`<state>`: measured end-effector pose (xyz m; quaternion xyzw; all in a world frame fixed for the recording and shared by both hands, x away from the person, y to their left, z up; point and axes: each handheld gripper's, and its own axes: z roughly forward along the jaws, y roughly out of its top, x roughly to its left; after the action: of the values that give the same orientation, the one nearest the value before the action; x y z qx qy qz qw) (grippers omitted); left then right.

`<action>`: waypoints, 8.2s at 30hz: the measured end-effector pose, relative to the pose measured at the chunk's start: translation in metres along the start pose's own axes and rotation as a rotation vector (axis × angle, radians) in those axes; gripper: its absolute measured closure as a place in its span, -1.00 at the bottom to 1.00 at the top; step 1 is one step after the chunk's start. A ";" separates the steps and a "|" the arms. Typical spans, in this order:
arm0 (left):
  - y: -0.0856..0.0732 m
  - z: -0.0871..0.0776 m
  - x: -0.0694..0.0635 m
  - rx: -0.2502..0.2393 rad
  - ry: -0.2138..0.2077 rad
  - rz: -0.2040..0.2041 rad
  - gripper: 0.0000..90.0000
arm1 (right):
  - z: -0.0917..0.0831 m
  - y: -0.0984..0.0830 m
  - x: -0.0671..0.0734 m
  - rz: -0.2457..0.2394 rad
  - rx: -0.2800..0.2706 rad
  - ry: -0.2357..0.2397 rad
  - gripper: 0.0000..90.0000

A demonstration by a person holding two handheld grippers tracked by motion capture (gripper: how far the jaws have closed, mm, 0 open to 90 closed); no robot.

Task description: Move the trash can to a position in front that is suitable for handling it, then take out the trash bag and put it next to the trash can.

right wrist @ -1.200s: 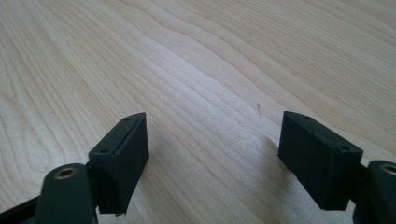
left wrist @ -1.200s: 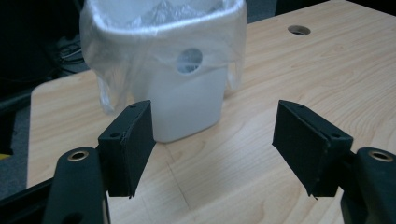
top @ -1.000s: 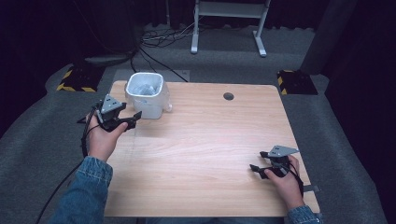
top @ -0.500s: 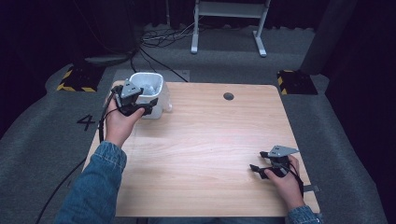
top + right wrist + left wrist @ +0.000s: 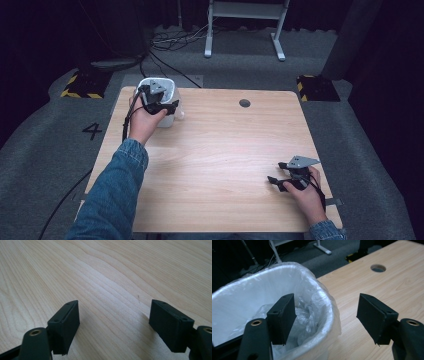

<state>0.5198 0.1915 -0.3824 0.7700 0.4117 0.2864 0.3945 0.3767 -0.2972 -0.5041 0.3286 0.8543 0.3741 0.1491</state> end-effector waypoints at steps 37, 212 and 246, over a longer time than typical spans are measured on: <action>0.005 -0.013 -0.044 0.035 0.019 0.066 0.79 | 0.000 0.000 0.000 -0.001 -0.001 0.002 -0.46; -0.102 -0.107 -0.158 -0.055 -0.327 0.090 0.99 | -0.013 0.040 0.057 -0.093 -0.172 0.219 -0.63; -0.095 -0.114 -0.160 -0.060 -0.352 0.106 0.99 | -0.024 0.073 0.068 -0.180 -0.189 0.202 0.99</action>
<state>0.3140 0.1292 -0.4217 0.8168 0.2864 0.1799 0.4675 0.3476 -0.2277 -0.4344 0.1961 0.8520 0.4689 0.1257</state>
